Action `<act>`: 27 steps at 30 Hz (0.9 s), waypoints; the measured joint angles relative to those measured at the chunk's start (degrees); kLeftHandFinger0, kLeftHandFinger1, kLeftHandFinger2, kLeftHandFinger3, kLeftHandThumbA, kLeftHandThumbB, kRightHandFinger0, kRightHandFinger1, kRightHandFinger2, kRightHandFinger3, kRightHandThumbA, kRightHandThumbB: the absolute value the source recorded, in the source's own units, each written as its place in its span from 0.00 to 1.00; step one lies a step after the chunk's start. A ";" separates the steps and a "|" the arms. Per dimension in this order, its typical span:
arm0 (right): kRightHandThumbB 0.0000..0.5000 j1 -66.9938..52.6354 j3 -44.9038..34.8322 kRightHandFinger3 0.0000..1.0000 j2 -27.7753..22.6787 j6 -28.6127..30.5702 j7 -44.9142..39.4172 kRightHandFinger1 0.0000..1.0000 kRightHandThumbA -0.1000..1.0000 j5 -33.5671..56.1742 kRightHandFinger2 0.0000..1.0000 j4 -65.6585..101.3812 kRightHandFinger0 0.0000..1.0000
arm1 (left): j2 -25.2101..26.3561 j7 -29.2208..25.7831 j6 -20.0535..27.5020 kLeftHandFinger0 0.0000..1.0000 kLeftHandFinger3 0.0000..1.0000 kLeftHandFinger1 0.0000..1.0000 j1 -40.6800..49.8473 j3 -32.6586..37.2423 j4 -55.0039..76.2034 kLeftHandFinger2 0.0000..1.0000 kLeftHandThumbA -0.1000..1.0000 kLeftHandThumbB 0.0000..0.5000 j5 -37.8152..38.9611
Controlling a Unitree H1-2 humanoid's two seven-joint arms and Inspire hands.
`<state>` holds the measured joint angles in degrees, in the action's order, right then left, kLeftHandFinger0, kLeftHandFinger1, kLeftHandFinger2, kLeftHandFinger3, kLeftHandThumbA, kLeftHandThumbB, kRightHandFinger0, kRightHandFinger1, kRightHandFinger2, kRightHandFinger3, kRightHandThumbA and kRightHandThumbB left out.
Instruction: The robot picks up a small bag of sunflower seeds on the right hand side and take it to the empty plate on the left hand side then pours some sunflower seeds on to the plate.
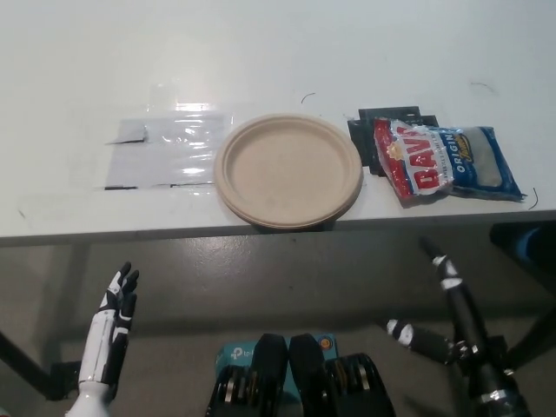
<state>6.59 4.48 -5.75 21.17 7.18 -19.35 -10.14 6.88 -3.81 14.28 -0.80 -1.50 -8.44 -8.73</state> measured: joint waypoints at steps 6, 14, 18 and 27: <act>0.51 6.32 -2.72 1.00 -2.51 -2.36 1.47 1.00 0.83 -5.27 1.00 6.24 1.00 | -0.12 0.00 1.30 1.00 1.00 1.00 0.06 -0.29 -0.30 1.00 1.00 0.08 -0.39; 0.63 15.45 -2.81 1.00 -8.11 -8.36 1.67 1.00 1.00 -12.46 1.00 1.82 1.00 | -0.44 0.01 2.28 1.00 1.00 1.00 0.52 -0.56 -0.74 1.00 1.00 0.09 -0.57; 0.65 17.94 -1.75 1.00 -9.83 -11.63 1.65 1.00 1.00 -15.71 1.00 -0.89 1.00 | -0.61 0.01 2.73 1.00 1.00 1.00 0.56 -0.68 -0.98 1.00 1.00 0.07 -0.71; 0.68 20.52 1.26 1.00 -12.02 -16.62 1.57 1.00 1.00 -20.25 1.00 -6.10 1.00 | -0.79 0.02 3.49 1.00 1.00 1.00 0.62 -0.92 -1.38 1.00 1.00 0.10 -0.80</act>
<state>27.11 5.74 -17.77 4.55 8.75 -39.60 -16.24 6.08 -3.78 17.77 -0.18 -2.42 -9.83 -9.52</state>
